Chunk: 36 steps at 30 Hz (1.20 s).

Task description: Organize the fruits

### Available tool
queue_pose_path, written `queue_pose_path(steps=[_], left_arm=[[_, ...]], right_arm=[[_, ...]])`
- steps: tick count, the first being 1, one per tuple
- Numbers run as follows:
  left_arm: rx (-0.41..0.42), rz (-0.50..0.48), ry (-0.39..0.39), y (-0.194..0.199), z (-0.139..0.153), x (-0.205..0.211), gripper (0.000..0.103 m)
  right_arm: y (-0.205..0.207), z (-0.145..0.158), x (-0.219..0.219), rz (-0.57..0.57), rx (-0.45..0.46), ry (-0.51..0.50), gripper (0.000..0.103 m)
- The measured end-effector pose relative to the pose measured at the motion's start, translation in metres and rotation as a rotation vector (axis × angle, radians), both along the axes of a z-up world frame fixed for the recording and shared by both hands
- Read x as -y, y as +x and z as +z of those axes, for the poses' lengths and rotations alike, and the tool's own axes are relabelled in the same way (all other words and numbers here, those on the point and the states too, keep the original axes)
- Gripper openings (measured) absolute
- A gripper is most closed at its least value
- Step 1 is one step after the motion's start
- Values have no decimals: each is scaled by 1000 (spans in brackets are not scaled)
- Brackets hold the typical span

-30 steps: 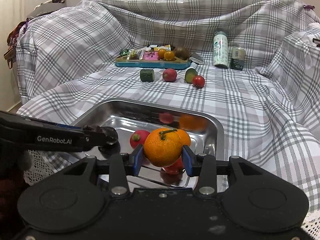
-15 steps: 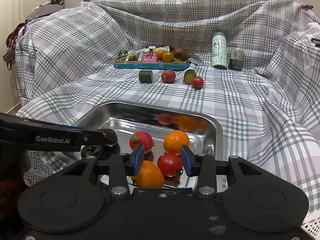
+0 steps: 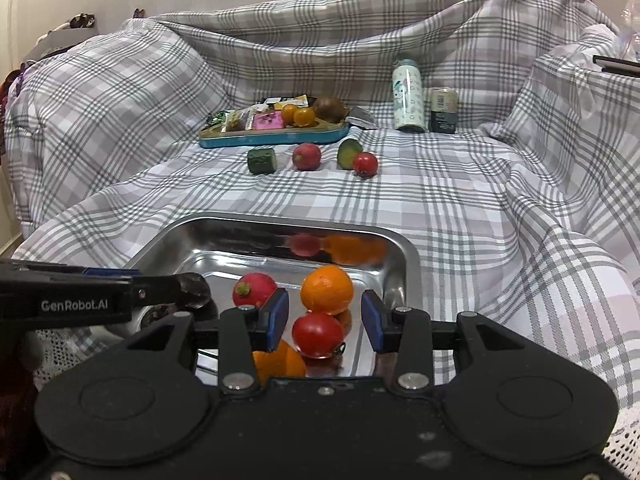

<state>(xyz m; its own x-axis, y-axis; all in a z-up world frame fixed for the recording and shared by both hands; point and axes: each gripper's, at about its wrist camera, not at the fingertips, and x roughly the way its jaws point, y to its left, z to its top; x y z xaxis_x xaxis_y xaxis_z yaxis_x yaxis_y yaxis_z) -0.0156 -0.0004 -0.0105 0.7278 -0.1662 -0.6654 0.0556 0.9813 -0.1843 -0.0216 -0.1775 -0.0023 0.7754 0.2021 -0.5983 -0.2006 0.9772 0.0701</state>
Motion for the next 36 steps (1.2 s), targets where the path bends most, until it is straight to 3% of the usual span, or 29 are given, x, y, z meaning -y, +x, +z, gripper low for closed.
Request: queue_pose_path(steps=[13, 31, 36], left_arm=[[-54, 65, -125, 10, -8, -21, 48], [-53, 42, -44, 13, -10, -9, 48], [-42, 74, -83, 12, -7, -17, 48]], right_arm=[[2, -1, -5, -2, 1, -53, 41], [9, -4, -6, -30, -36, -66, 41], [11, -3, -7, -15, -49, -74, 41]])
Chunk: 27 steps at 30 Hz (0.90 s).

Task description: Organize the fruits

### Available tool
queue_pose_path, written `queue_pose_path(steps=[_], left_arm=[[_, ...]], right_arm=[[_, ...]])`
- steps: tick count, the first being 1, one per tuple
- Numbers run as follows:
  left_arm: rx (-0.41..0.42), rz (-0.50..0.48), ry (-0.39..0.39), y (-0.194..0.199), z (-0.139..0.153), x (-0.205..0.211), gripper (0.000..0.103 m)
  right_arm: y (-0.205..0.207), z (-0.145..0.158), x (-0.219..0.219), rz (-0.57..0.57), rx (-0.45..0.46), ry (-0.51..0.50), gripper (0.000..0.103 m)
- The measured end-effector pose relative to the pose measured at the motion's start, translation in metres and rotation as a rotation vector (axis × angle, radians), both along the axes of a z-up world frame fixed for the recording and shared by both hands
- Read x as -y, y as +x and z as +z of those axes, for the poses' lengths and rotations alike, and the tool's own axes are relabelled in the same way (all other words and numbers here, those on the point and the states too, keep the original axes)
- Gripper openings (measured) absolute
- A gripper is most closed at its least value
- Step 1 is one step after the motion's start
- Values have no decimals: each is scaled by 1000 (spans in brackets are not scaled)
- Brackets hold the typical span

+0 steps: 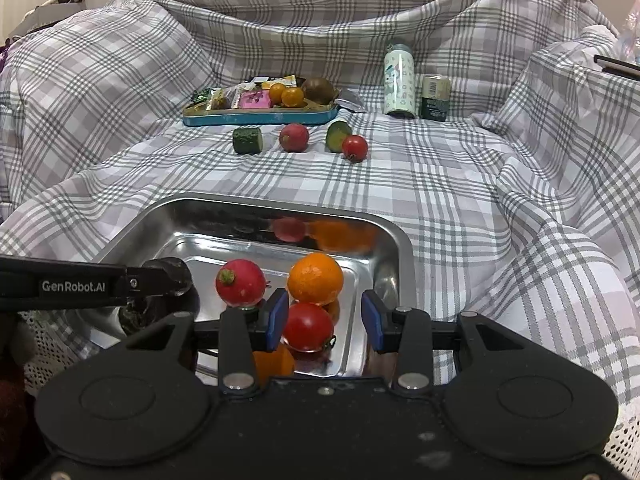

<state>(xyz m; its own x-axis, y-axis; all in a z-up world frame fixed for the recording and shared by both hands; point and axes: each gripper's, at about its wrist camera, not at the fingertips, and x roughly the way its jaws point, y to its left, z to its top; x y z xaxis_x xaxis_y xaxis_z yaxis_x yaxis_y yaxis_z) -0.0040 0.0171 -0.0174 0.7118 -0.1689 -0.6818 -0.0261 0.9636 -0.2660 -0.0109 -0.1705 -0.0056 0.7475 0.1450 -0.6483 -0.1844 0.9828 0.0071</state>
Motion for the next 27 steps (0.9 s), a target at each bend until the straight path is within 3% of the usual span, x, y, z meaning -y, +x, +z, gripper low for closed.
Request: queue_pose_path(steps=[5, 12, 17, 27], left_arm=[[23, 24, -15, -3, 5, -4, 48], [89, 9, 56, -6, 21, 8, 48], [112, 50, 88, -3, 33, 9, 48], [90, 53, 145, 34, 45, 1, 48]], right_arm=[[2, 5, -2, 10, -8, -10, 41], [11, 24, -7, 20, 30, 7, 41], [28, 32, -13, 32, 55, 5, 41], [64, 24, -9, 18, 52, -17, 41]])
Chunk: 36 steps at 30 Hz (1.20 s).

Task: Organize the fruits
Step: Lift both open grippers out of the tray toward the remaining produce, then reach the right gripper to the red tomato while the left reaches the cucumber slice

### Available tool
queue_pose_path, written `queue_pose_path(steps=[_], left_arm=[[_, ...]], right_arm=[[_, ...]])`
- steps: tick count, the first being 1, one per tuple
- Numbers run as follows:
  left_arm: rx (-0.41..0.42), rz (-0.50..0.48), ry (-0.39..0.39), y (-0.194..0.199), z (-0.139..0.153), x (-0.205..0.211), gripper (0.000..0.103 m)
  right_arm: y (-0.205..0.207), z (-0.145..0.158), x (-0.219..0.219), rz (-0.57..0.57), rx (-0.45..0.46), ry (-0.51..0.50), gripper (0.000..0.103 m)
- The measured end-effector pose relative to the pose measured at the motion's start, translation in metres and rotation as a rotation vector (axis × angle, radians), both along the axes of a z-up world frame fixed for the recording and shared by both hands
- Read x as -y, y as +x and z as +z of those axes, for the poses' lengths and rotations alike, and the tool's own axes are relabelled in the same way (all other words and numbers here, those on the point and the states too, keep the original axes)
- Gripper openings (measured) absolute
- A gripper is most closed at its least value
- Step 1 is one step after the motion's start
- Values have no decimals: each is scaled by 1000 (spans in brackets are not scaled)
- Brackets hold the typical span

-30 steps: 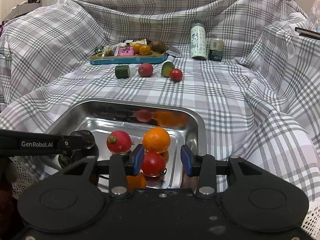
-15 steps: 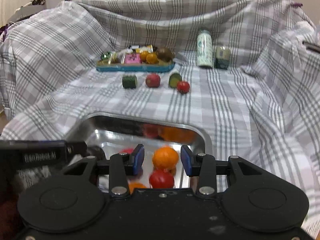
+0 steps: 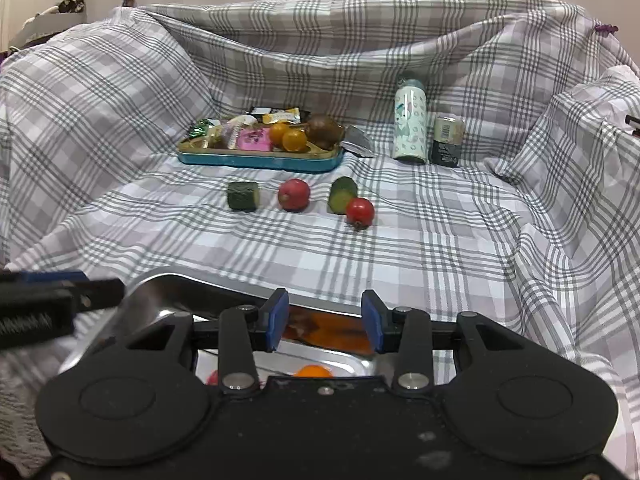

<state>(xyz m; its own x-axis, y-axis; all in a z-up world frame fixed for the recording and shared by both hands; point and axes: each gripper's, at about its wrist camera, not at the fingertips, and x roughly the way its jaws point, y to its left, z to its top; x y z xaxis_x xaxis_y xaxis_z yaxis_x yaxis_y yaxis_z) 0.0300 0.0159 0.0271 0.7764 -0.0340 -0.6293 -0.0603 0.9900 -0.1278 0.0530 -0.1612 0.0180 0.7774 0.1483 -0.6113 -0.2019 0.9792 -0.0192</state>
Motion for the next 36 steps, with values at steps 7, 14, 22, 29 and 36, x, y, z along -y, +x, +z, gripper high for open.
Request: queue_pose_path(steps=[7, 14, 22, 29, 36], left_arm=[[-43, -41, 56, 37, -5, 0, 48], [-27, -72, 59, 73, 4, 2, 48], [-32, -97, 64, 117, -2, 4, 48], [-53, -110, 72, 147, -17, -1, 48], [-74, -112, 79, 171, -31, -6, 48]], right_arm=[[31, -18, 13, -38, -30, 0, 41], [68, -16, 19, -78, -28, 17, 41], [112, -16, 23, -109, -34, 34, 41], [146, -26, 29, -131, -57, 58, 41], [168, -30, 21, -105, -62, 68, 41]])
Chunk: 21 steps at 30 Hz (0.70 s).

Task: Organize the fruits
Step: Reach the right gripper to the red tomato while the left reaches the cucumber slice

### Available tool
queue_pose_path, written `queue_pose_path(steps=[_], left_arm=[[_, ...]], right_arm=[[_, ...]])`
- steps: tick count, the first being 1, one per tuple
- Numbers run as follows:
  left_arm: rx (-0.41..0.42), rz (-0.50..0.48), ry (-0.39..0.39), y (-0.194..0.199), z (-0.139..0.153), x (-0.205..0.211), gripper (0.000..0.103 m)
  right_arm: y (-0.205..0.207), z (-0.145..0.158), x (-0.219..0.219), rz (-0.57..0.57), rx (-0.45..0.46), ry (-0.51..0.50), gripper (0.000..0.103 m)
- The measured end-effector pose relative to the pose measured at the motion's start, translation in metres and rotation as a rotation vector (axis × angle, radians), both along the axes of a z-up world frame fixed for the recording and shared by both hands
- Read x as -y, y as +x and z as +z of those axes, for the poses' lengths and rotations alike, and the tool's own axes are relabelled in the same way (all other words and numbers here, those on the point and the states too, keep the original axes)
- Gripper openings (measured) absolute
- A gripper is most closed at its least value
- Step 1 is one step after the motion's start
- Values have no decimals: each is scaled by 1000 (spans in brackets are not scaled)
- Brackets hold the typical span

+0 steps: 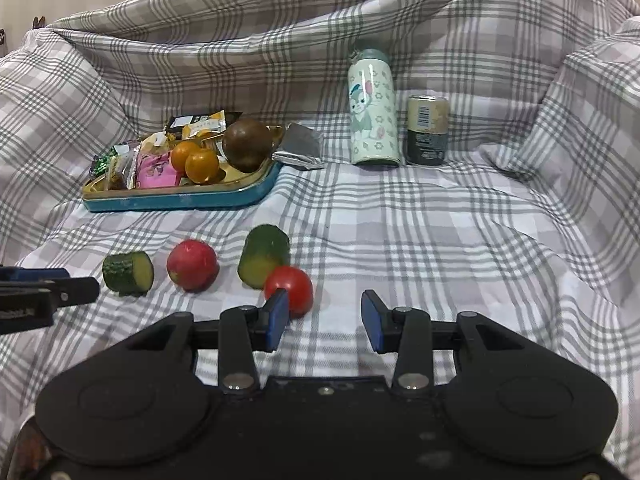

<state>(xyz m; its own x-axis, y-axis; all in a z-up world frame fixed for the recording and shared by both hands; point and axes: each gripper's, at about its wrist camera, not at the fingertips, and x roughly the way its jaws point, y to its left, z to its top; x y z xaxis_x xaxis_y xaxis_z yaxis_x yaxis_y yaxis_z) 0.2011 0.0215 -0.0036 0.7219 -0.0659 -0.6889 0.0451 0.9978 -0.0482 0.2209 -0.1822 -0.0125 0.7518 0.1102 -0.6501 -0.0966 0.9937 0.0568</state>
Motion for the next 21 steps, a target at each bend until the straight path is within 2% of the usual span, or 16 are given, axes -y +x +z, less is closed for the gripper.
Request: queue_pose_path(steps=[7, 12, 21], left_arm=[[2, -45, 22, 14, -8, 7, 48], [21, -64, 31, 22, -11, 11, 52], [27, -99, 4, 31, -19, 17, 54]], right_arm=[[18, -4, -6, 16, -18, -6, 41], [22, -6, -12, 38, -18, -12, 41], [29, -10, -19, 57, -18, -18, 42]])
